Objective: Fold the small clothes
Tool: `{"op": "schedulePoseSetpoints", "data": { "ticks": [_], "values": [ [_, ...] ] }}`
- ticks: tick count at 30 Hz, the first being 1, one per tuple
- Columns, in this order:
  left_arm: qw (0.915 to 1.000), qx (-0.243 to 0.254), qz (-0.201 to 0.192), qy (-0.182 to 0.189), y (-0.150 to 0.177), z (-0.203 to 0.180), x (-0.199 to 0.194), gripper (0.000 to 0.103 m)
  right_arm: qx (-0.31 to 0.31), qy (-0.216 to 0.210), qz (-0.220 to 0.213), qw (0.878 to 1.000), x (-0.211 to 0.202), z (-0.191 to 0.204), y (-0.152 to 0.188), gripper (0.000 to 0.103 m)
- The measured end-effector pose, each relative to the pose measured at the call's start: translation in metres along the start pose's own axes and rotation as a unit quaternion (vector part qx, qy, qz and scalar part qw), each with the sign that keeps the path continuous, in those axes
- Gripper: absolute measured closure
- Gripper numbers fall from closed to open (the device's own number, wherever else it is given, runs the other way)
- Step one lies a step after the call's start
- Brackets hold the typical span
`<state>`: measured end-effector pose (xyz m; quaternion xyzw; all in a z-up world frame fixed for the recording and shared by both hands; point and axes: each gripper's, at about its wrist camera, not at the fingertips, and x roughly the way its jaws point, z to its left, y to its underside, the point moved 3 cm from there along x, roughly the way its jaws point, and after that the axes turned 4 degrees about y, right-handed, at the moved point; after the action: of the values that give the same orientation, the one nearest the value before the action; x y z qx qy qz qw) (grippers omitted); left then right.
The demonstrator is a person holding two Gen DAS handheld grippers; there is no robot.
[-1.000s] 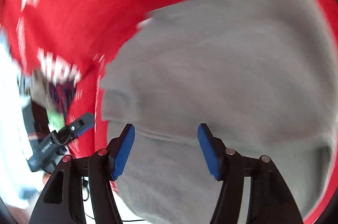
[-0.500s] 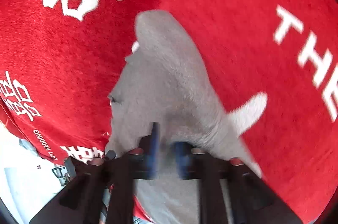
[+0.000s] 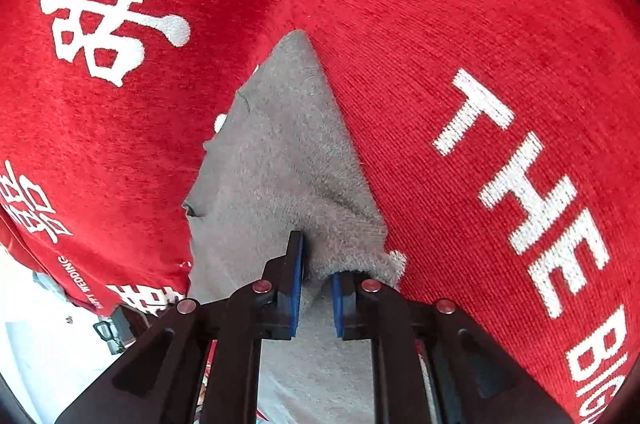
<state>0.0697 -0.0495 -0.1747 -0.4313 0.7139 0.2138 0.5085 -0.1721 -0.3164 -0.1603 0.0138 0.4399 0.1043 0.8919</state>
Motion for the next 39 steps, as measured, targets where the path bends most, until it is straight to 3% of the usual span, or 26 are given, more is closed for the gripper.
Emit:
{"op": "schedulePoseSetpoints", "data": {
  "ticks": [1,2,5,7,11,13,16,20,25,26,27,28,29,30,31,36,37,39],
  "values": [
    [0.9999,0.012,0.009,0.002,0.002,-0.002,0.001,0.080,0.000,-0.001,0.001,1.000,-0.002,-0.002,-0.001,0.089],
    [0.9997,0.015,0.009,0.015,0.003,-0.003,-0.002,0.091,-0.001,-0.002,0.002,1.000,-0.004,-0.004,-0.002,0.089],
    [0.9985,0.014,-0.023,0.048,0.009,0.003,-0.032,0.091,-0.008,-0.001,0.005,1.000,-0.012,-0.008,-0.003,0.089],
    [0.9986,0.010,-0.029,0.043,0.015,0.013,-0.039,0.091,-0.014,0.000,0.008,1.000,-0.011,-0.008,-0.003,0.089],
    [0.9990,0.036,-0.004,-0.027,0.022,0.029,-0.028,0.090,-0.021,0.005,0.006,1.000,-0.003,-0.004,0.001,0.089],
    [0.9979,0.034,-0.027,-0.047,0.020,0.033,-0.036,0.089,-0.024,0.013,0.001,1.000,-0.004,-0.001,0.001,0.089],
    [0.9908,0.018,-0.073,-0.113,0.016,0.049,-0.060,0.089,-0.031,0.020,-0.017,0.999,-0.011,0.003,-0.003,0.089],
    [0.9922,0.000,-0.062,-0.109,0.017,0.066,-0.067,0.089,-0.002,0.008,-0.015,1.000,-0.012,-0.003,-0.007,0.089],
    [0.9947,0.012,-0.047,-0.091,0.035,0.060,-0.064,0.089,-0.021,0.027,-0.005,0.999,-0.010,0.001,-0.002,0.089],
    [0.9947,0.017,-0.043,-0.092,0.036,0.052,-0.057,0.083,-0.024,0.034,-0.002,0.999,-0.011,0.002,0.000,0.089],
    [0.9941,0.023,-0.044,-0.096,0.037,0.047,-0.054,0.067,-0.029,0.038,0.001,0.999,-0.012,0.004,0.001,0.088],
    [0.9929,0.027,-0.049,-0.105,0.039,0.043,-0.053,0.017,-0.037,0.039,0.006,0.999,-0.014,0.006,0.005,0.082],
    [0.9911,0.030,-0.062,-0.114,0.041,0.038,-0.055,0.001,-0.051,0.036,0.015,0.998,-0.016,0.012,0.012,0.076],
    [0.9904,0.034,-0.072,-0.113,0.041,0.035,-0.056,0.001,-0.062,0.033,0.022,0.997,-0.017,0.016,0.018,0.055],
    [0.9908,0.038,-0.070,-0.109,0.041,0.032,-0.055,0.001,-0.076,0.031,0.027,0.996,-0.018,0.021,0.024,0.043],
    [0.9943,0.029,-0.039,-0.095,0.029,0.029,-0.030,0.002,-0.126,0.031,0.051,0.990,-0.012,0.046,0.051,0.041],
    [0.9953,0.024,-0.031,-0.088,0.027,0.030,-0.023,0.009,-0.124,0.030,0.048,0.991,-0.009,0.048,0.051,0.042],
    [0.9968,0.019,-0.005,-0.077,0.024,0.032,-0.008,0.038,-0.112,0.029,0.038,0.993,-0.005,0.050,0.046,0.041]
  ]
}}
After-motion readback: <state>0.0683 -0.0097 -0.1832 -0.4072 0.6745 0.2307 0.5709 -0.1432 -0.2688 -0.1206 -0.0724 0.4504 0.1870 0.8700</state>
